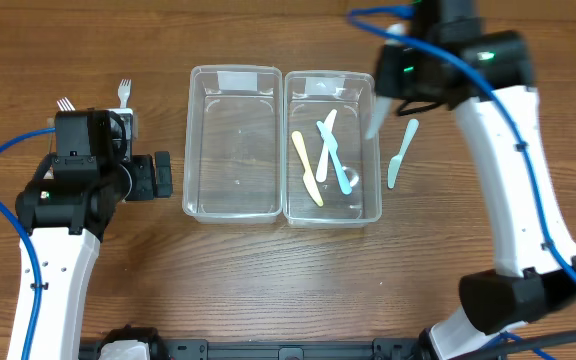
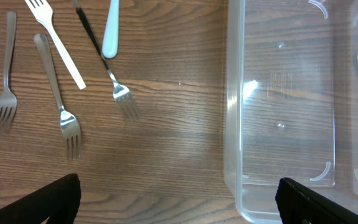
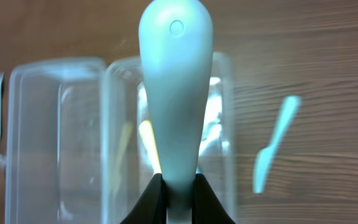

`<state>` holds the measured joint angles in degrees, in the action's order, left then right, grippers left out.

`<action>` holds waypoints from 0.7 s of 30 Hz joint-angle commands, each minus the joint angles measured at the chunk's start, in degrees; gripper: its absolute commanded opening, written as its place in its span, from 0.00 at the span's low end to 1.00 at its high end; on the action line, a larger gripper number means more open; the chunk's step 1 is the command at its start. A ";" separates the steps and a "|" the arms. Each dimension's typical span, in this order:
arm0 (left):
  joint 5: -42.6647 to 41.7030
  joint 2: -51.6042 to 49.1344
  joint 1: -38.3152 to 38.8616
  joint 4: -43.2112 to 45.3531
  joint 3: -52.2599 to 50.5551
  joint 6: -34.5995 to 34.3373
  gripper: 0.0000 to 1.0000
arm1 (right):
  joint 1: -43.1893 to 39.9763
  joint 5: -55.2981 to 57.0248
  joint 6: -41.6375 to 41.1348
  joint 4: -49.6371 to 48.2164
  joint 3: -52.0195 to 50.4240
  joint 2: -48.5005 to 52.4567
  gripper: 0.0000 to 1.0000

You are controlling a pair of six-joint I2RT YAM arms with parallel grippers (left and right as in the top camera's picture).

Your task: Pack container

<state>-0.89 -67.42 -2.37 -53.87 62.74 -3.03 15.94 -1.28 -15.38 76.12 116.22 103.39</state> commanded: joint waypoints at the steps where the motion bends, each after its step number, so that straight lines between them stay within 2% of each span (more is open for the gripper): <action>1: -0.68 0.04 -0.24 0.11 1.29 0.02 1.00 | 4.72 0.31 0.22 -1.66 -4.61 5.11 0.04; 10: -0.68 0.04 -0.24 0.11 1.29 0.02 1.00 | 7.19 0.07 -0.28 -7.61 -15.32 11.87 0.07; 12: -0.68 0.04 -0.24 0.13 1.29 0.02 1.00 | 7.26 0.07 0.59 -8.85 -17.00 12.68 0.18; 14: -0.68 0.04 -0.24 0.11 1.29 0.02 1.00 | 7.26 0.09 0.63 -9.11 -17.27 12.68 0.21; 18: -0.66 0.04 -0.24 0.11 1.29 0.02 1.00 | 7.26 0.07 0.61 -8.17 -15.21 12.50 0.46; 21: -0.68 0.04 -0.24 0.11 1.29 0.02 1.00 | 7.21 0.76 0.37 -6.21 -11.19 10.93 0.49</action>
<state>-0.89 -67.42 -2.37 -53.87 62.74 -3.03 23.29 -1.26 -14.87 69.01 99.74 116.51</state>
